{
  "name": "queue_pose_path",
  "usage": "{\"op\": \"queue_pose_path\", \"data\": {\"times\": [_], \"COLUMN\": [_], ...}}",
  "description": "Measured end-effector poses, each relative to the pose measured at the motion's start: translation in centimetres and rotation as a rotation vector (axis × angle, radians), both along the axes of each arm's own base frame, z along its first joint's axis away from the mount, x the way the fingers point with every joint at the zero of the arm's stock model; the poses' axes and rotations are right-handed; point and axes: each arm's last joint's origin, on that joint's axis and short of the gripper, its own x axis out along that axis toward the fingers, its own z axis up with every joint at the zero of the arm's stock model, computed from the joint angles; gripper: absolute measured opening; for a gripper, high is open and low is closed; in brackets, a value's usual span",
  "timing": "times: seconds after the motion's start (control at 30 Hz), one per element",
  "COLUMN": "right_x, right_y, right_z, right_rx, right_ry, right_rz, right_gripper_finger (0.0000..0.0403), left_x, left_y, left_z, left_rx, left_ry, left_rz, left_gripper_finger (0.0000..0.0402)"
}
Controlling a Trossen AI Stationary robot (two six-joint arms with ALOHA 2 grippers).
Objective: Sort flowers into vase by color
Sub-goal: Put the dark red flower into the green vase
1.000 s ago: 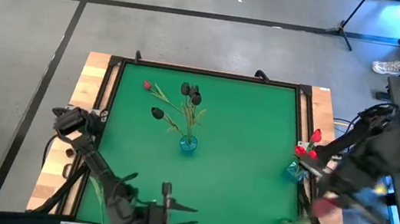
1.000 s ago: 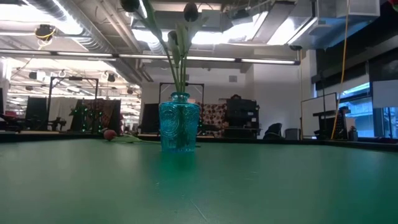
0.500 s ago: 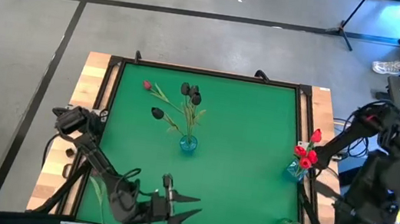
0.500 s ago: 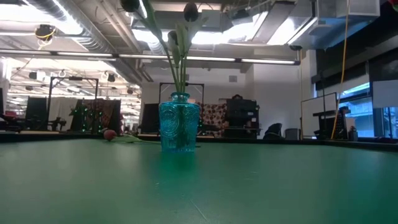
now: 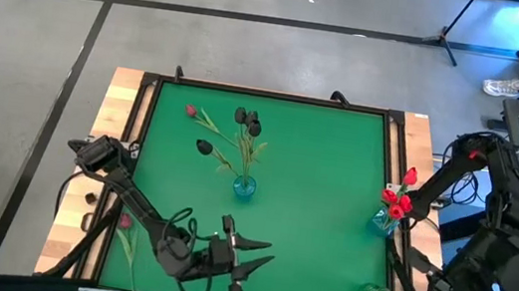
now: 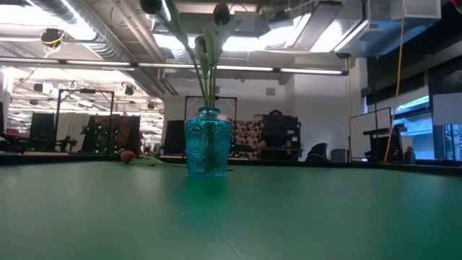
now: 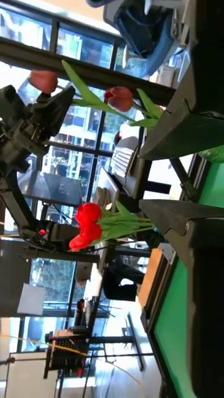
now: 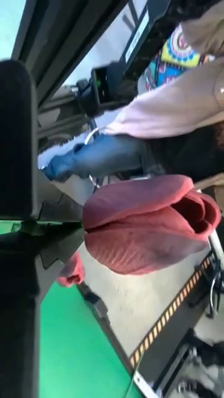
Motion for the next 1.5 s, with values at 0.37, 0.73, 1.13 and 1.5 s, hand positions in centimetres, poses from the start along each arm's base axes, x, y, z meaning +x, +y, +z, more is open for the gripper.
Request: {"op": "queue_pose_path", "data": {"times": [0.37, 0.73, 1.13, 1.5], "right_x": [0.3, 0.5, 0.0, -1.0], "right_y": [0.4, 0.6, -0.9, -2.4], "right_z": [-2.9, -5.3, -6.3, -5.7], "right_rx": [-0.045, -0.034, -0.085, -0.027], "right_ry": [0.119, 0.323, 0.503, 0.765], "right_rz": [-0.182, -0.378, -0.59, -0.607], "right_gripper_finger": [0.0023, 0.0025, 0.0087, 0.0237], "left_x": [-3.0, -4.8, -9.2, -12.4], "left_y": [-1.3, -1.2, 7.5, 10.9], "left_z": [2.4, 3.8, 4.4, -0.1], "left_rx": [-0.001, -0.062, -0.552, -0.8], "left_ry": [0.023, 0.074, 0.464, 0.858], "left_rz": [0.079, 0.022, 0.044, 0.513], "left_gripper_finger": [0.011, 0.011, 0.011, 0.011]}}
